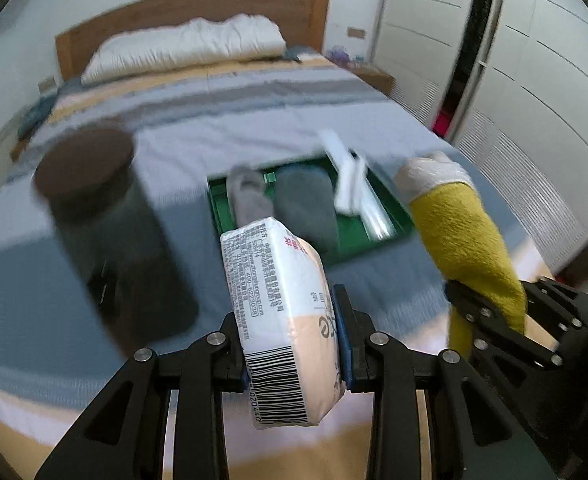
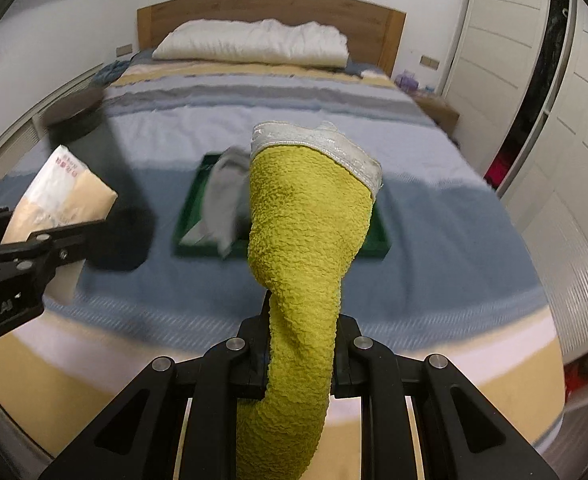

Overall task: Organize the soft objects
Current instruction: 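Lift the sock and packet with both tools and carry them over the green tray, then lower both tools into the tray and open the left tool to release the packet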

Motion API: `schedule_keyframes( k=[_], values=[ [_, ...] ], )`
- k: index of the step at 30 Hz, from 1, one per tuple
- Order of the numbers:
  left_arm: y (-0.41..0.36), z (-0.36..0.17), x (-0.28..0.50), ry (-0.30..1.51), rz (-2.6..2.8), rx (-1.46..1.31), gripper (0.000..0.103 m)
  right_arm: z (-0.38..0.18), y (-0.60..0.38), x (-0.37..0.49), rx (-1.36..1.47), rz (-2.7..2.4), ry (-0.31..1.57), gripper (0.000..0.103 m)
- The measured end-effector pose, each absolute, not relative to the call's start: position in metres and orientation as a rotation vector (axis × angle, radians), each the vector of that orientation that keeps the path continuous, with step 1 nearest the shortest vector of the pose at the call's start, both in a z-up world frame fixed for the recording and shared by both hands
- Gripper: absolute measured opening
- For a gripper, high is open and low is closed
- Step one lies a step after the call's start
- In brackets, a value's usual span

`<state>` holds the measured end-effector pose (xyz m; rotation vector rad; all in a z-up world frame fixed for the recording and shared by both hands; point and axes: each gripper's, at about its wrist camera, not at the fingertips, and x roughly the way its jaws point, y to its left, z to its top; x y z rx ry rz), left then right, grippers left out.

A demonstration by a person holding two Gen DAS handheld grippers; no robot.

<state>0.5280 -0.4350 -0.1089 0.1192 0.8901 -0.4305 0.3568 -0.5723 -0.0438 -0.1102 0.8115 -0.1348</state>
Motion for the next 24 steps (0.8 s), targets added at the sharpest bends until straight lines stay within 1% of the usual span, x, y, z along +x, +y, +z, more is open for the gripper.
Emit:
schedule_keyframes(
  k=[4, 9, 11, 21, 24],
  values=[
    [-0.462, -0.128, 0.580, 0.864, -0.334, 0.142, 0.028, -0.046, -0.602, 0.395, -0.143, -0.150, 0.776, 0.018],
    [-0.474, -0.152, 0.626, 0.837, -0.231, 0.148, 0.028, -0.055, -0.610, 0.432, -0.205, -0.132, 0.748, 0.018],
    [-0.480, -0.163, 0.644, 0.835, -0.199, 0.157, 0.028, -0.062, -0.619, 0.459, -0.230, -0.116, 0.736, 0.018],
    [-0.492, -0.188, 0.689, 0.838, -0.108, 0.157, 0.028, -0.106, -0.629, 0.549, -0.290, -0.076, 0.734, 0.018],
    [-0.494, -0.192, 0.694, 0.839, -0.103, 0.152, 0.028, -0.116, -0.631, 0.561, -0.296, -0.066, 0.739, 0.018]
  ],
)
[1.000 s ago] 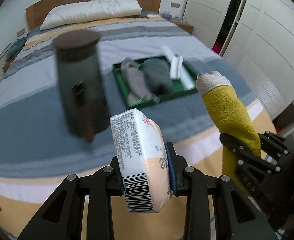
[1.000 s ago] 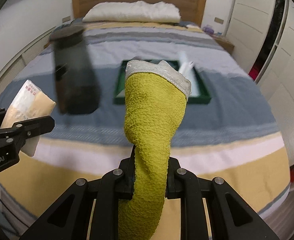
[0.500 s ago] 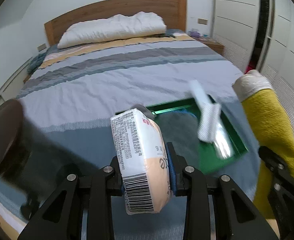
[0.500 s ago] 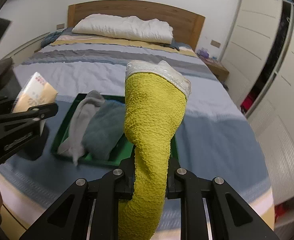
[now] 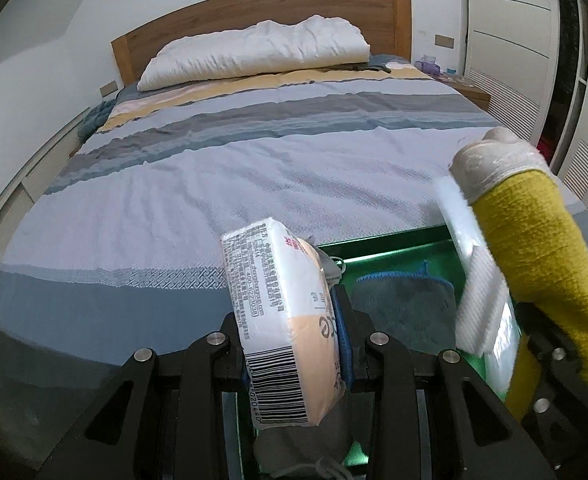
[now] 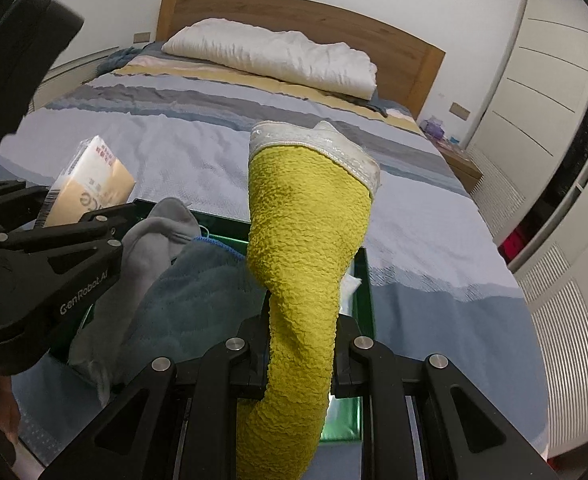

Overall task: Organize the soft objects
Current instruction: 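Lower both tools into the tray and open the left tool to release the packet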

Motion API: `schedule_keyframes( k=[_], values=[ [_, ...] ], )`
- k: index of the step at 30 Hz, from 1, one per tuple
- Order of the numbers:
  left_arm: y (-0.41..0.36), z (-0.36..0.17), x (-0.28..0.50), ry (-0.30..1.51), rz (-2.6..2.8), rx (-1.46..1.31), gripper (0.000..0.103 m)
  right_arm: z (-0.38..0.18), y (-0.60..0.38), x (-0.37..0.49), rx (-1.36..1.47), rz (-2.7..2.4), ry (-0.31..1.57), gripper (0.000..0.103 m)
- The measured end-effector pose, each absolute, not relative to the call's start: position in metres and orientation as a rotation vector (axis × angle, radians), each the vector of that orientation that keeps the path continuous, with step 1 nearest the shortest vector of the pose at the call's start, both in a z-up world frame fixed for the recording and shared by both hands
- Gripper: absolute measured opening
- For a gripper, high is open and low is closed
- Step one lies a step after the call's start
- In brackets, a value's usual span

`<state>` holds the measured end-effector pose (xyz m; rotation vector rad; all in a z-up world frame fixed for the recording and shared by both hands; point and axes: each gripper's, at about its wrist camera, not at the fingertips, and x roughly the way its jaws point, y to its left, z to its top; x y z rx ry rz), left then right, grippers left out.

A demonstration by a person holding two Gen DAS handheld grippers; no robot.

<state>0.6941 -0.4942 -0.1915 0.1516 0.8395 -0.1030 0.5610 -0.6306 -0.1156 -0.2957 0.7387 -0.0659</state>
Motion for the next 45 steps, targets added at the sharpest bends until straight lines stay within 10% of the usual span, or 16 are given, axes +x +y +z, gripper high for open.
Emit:
schedule_keyframes(
  k=[45],
  values=[
    [-0.509, -0.226, 0.711, 0.963, -0.115, 0.131, 0.028, -0.150, -0.643, 0.626, -0.266, -0.095, 0.809, 0.019]
  ],
)
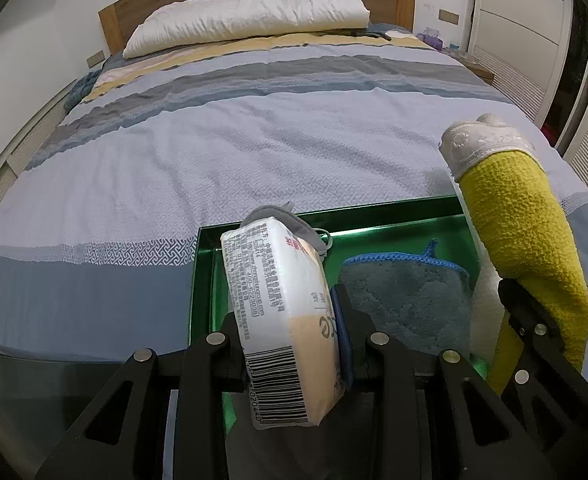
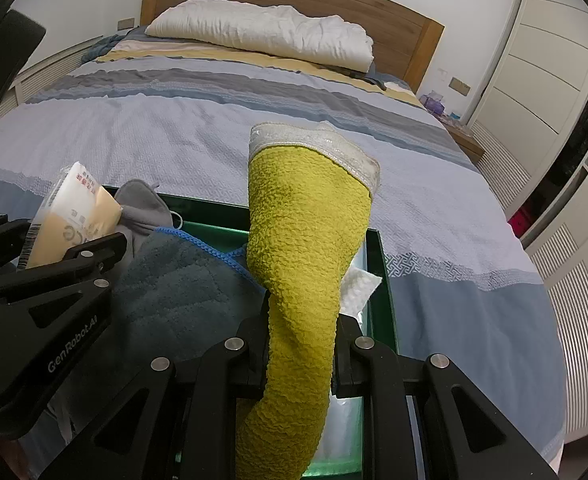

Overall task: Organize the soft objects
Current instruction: 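Lower both tools into the tray and open the left tool to release the packet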

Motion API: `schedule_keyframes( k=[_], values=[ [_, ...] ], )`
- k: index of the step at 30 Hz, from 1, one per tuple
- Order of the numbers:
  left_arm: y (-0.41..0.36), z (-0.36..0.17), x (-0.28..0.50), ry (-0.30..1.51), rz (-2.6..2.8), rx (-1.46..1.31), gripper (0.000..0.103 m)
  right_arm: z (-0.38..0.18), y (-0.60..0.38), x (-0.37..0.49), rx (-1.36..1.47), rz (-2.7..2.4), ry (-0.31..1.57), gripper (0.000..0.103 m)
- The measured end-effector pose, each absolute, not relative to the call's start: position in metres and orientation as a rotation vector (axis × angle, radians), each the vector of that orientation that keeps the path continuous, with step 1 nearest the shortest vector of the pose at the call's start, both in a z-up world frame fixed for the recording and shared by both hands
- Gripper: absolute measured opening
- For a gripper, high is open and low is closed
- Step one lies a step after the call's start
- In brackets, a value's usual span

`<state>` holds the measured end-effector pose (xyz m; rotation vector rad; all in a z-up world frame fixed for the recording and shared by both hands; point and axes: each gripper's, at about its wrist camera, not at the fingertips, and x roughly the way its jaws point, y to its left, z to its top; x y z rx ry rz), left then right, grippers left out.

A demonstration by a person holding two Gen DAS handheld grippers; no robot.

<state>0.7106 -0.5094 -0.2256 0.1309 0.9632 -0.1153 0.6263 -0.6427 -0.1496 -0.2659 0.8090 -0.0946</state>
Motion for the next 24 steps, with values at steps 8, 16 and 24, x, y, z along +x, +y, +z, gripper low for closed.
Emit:
schedule_keyframes(
  k=[8, 16, 24],
  values=[
    [-0.5081, -0.2258, 0.7123, 0.969, -0.108, 0.121, 0.028, -0.1495, -0.6422, 0.6242, -0.264, -0.094, 0.807, 0.019],
    [-0.5093, -0.2282, 0.7142, 0.981, -0.113, 0.128, 0.029, -0.1493, -0.6414, 0.6256, -0.267, -0.090, 0.813, 0.019],
    [-0.5081, -0.2322, 0.7138, 1.000, -0.115, 0.119, 0.030, -0.1497, -0.6419, 0.6270, -0.264, -0.090, 0.818, 0.020]
  ],
)
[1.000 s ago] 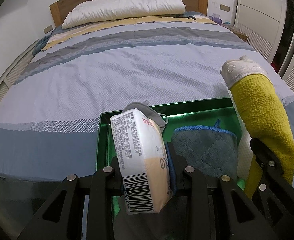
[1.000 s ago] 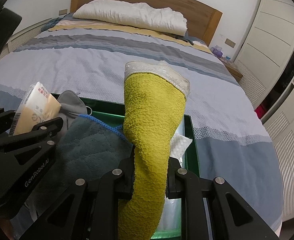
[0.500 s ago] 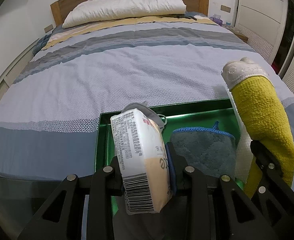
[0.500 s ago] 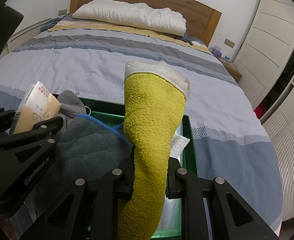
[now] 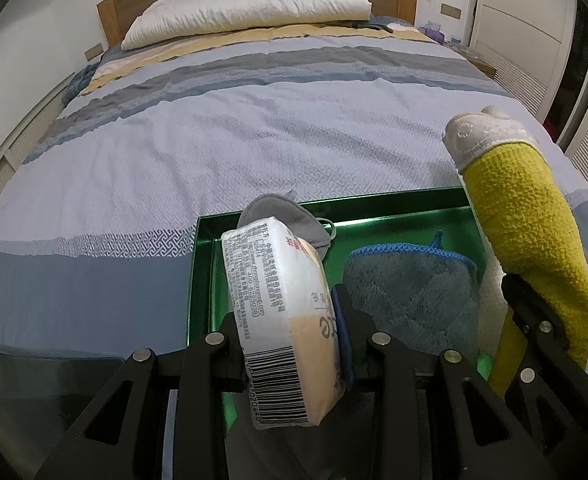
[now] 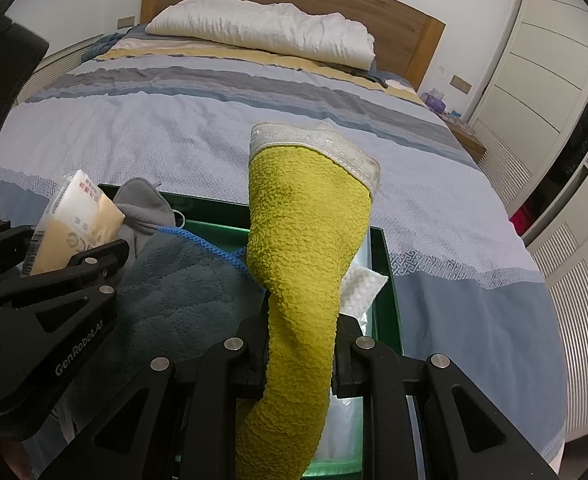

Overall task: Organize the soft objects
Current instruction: 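Lower both tools into the tray and open the left tool to release the packet, then open the right tool to release the yellow sock into the tray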

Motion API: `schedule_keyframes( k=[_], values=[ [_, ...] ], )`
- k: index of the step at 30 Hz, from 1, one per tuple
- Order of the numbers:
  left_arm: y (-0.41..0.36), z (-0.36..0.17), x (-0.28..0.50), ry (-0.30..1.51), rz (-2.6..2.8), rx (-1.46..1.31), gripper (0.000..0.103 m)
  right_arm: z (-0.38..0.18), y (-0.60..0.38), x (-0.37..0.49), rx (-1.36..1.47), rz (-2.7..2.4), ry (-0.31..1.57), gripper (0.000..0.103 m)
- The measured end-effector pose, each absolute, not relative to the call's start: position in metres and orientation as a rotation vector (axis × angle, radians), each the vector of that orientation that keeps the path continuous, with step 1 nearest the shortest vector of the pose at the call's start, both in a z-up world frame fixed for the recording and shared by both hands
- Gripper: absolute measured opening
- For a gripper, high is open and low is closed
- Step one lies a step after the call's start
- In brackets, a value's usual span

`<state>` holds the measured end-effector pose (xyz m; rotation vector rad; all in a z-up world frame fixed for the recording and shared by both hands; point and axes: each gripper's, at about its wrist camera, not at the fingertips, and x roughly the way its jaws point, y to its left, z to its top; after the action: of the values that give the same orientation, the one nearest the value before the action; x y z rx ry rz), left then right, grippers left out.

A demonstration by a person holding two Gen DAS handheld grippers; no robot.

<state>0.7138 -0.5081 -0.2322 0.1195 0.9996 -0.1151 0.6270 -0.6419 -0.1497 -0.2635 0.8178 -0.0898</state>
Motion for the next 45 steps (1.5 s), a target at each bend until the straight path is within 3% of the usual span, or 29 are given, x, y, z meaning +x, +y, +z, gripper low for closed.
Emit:
schedule_keyframes(
  k=[5, 16, 21, 29, 38, 45],
  values=[
    [-0.511, -0.233, 0.713, 1.000, -0.125, 0.120, 0.036, -0.151, -0.643, 0.629, -0.258, -0.088, 0.826, 0.020],
    [-0.513, -0.233, 0.714, 0.997, -0.126, 0.114, 0.038, -0.155, -0.644, 0.632, -0.262, -0.086, 0.832, 0.021],
    [-0.512, -0.232, 0.715, 0.991, -0.129, 0.106, 0.048, -0.154, -0.645, 0.632, -0.256, -0.085, 0.826, 0.029],
    [-0.511, -0.231, 0.715, 0.988, -0.130, 0.094, 0.058, -0.155, -0.643, 0.632, -0.251, -0.083, 0.825, 0.032],
    [-0.506, -0.223, 0.715, 0.968, -0.123, 0.082, 0.060, -0.150, -0.643, 0.627, -0.241, -0.088, 0.804, 0.045],
    [-0.501, -0.213, 0.713, 0.944, -0.110, 0.071, 0.060, -0.142, -0.644, 0.616, -0.229, -0.097, 0.785, 0.050]
  ],
)
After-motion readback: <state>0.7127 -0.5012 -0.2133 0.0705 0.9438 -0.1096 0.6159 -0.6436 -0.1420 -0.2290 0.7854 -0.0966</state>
